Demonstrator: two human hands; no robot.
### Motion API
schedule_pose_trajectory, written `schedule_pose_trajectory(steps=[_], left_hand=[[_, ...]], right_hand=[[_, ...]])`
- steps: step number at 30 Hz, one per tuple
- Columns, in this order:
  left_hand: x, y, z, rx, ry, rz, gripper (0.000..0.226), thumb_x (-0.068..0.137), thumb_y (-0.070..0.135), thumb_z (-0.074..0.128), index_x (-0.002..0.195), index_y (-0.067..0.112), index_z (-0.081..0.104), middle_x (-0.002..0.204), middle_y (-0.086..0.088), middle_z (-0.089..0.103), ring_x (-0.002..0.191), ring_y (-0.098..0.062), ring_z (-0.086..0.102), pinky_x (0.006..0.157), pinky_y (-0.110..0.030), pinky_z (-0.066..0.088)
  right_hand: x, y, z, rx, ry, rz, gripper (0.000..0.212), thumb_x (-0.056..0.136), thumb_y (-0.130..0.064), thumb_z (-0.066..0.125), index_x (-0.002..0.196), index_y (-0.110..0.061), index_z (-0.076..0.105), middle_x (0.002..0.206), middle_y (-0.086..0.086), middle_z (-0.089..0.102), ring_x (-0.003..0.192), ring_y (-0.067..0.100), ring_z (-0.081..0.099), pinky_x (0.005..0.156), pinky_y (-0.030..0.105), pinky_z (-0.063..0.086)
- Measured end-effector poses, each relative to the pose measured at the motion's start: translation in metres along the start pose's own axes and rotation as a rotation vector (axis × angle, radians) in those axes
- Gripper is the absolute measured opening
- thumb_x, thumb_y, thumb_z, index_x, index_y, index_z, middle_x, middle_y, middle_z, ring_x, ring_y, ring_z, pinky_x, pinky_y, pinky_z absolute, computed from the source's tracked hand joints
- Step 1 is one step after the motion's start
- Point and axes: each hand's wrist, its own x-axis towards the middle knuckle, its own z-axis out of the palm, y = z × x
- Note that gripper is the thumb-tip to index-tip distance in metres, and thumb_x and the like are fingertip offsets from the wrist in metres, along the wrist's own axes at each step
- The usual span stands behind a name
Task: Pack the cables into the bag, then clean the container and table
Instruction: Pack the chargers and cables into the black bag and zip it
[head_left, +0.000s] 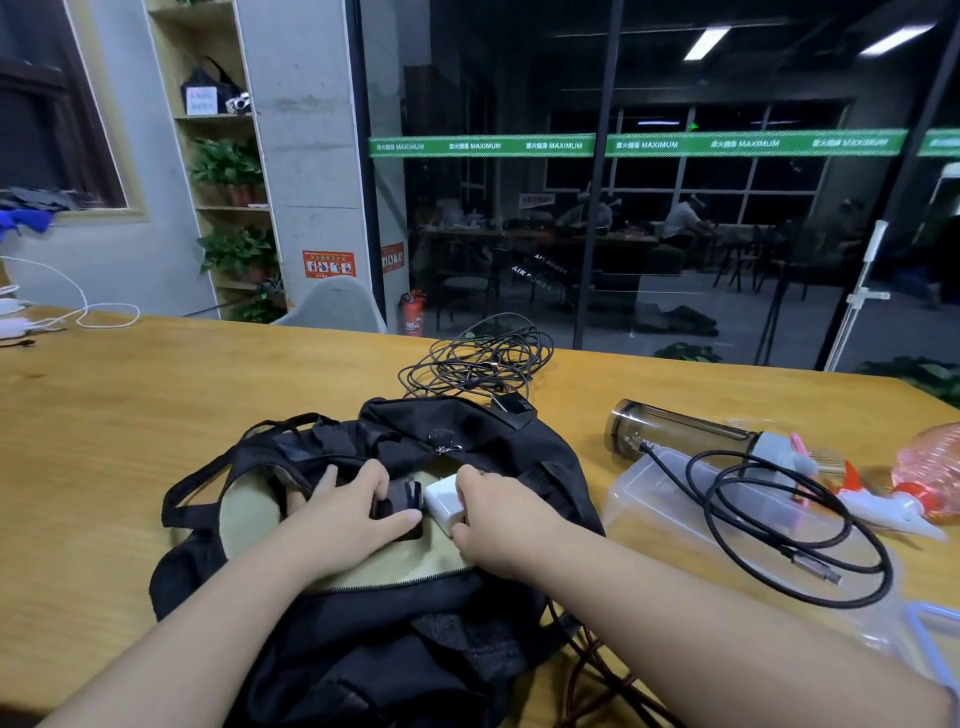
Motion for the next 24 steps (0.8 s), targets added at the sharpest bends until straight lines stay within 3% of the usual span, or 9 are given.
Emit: schedule_pose_trajectory(steps=[2, 4, 7, 11, 16, 18, 20, 22, 24], left_hand=[[0.004, 0.004, 0.000, 0.041, -0.003, -0.017, 0.036, 0.088, 0.060, 0.039, 0.095, 0.025, 0.032, 0.114, 0.004, 0.055, 0.144, -0.020, -0.007, 0.110, -0.052, 0.011], [0.008, 0.003, 0.002, 0.107, 0.029, -0.014, 0.038, 0.089, 0.060, 0.036, 0.100, 0.024, 0.033, 0.136, 0.001, 0.039, 0.143, -0.022, -0.015, 0.110, -0.052, 0.011], [0.016, 0.000, 0.004, 0.216, 0.086, 0.017, 0.037, 0.088, 0.062, 0.033, 0.109, 0.031, 0.036, 0.144, -0.004, 0.028, 0.141, -0.027, -0.021, 0.108, -0.052, 0.015], [0.023, -0.002, -0.002, 0.282, 0.163, 0.050, 0.034, 0.095, 0.047, 0.035, 0.128, 0.044, 0.041, 0.156, -0.009, 0.005, 0.138, -0.035, -0.027, 0.111, -0.050, 0.013], [0.024, -0.005, -0.007, 0.349, 0.244, 0.048, 0.031, 0.098, 0.035, 0.037, 0.124, 0.047, 0.049, 0.157, -0.007, 0.002, 0.137, -0.035, -0.027, 0.112, -0.048, 0.012], [0.021, -0.004, -0.006, 0.296, 0.251, 0.088, 0.025, 0.095, 0.038, 0.043, 0.115, 0.043, 0.056, 0.150, -0.002, 0.024, 0.142, -0.031, -0.014, 0.112, -0.047, 0.014], [0.016, -0.005, -0.003, 0.214, 0.225, 0.150, 0.020, 0.093, 0.040, 0.047, 0.107, 0.041, 0.062, 0.123, 0.008, 0.045, 0.142, -0.023, 0.010, 0.111, -0.042, 0.018], [0.011, -0.010, -0.001, 0.209, 0.201, 0.196, 0.020, 0.092, 0.041, 0.048, 0.105, 0.039, 0.063, 0.102, 0.012, 0.045, 0.133, -0.016, 0.029, 0.109, -0.035, 0.021], [0.010, -0.014, 0.001, 0.201, 0.190, 0.206, 0.027, 0.093, 0.040, 0.046, 0.114, 0.033, 0.063, 0.104, 0.010, 0.050, 0.132, -0.016, 0.033, 0.114, -0.031, 0.015]], right_hand=[[0.000, 0.001, 0.000, -0.043, -0.027, -0.007, 0.021, 0.094, -0.026, 0.043, 0.107, -0.010, 0.046, 0.117, 0.014, 0.050, 0.110, 0.033, 0.047, 0.075, 0.036, 0.036], [0.001, 0.004, -0.001, -0.105, -0.081, -0.020, 0.032, 0.093, -0.027, 0.041, 0.115, -0.008, 0.053, 0.118, 0.015, 0.050, 0.111, 0.032, 0.047, 0.080, 0.037, 0.041], [0.004, 0.008, 0.003, -0.181, -0.129, -0.034, 0.040, 0.092, -0.030, 0.038, 0.121, -0.011, 0.057, 0.116, 0.015, 0.051, 0.112, 0.032, 0.046, 0.088, 0.039, 0.044], [0.001, 0.004, 0.004, -0.284, -0.096, -0.023, 0.041, 0.097, -0.030, 0.033, 0.123, -0.008, 0.055, 0.127, 0.016, 0.041, 0.122, 0.030, 0.033, 0.103, 0.037, 0.032], [-0.001, 0.001, -0.001, -0.356, 0.037, -0.054, 0.042, 0.097, -0.030, 0.036, 0.125, -0.003, 0.050, 0.151, 0.019, 0.019, 0.134, 0.034, 0.021, 0.111, 0.040, 0.021], [-0.003, 0.001, -0.002, -0.347, 0.022, -0.079, 0.041, 0.096, -0.030, 0.038, 0.127, -0.007, 0.050, 0.152, 0.019, 0.017, 0.136, 0.035, 0.016, 0.112, 0.041, 0.019], [-0.004, 0.002, -0.002, -0.330, -0.025, -0.132, 0.040, 0.095, -0.031, 0.040, 0.131, -0.017, 0.050, 0.153, 0.016, 0.016, 0.142, 0.036, 0.004, 0.115, 0.046, 0.012], [-0.005, 0.004, -0.001, -0.319, -0.069, -0.183, 0.042, 0.095, -0.033, 0.040, 0.136, -0.028, 0.046, 0.157, 0.012, 0.006, 0.144, 0.035, -0.012, 0.116, 0.050, 0.002], [-0.004, 0.007, -0.001, -0.306, -0.099, -0.184, 0.046, 0.095, -0.035, 0.040, 0.141, -0.033, 0.041, 0.159, 0.008, -0.001, 0.144, 0.032, -0.017, 0.116, 0.048, -0.001]])
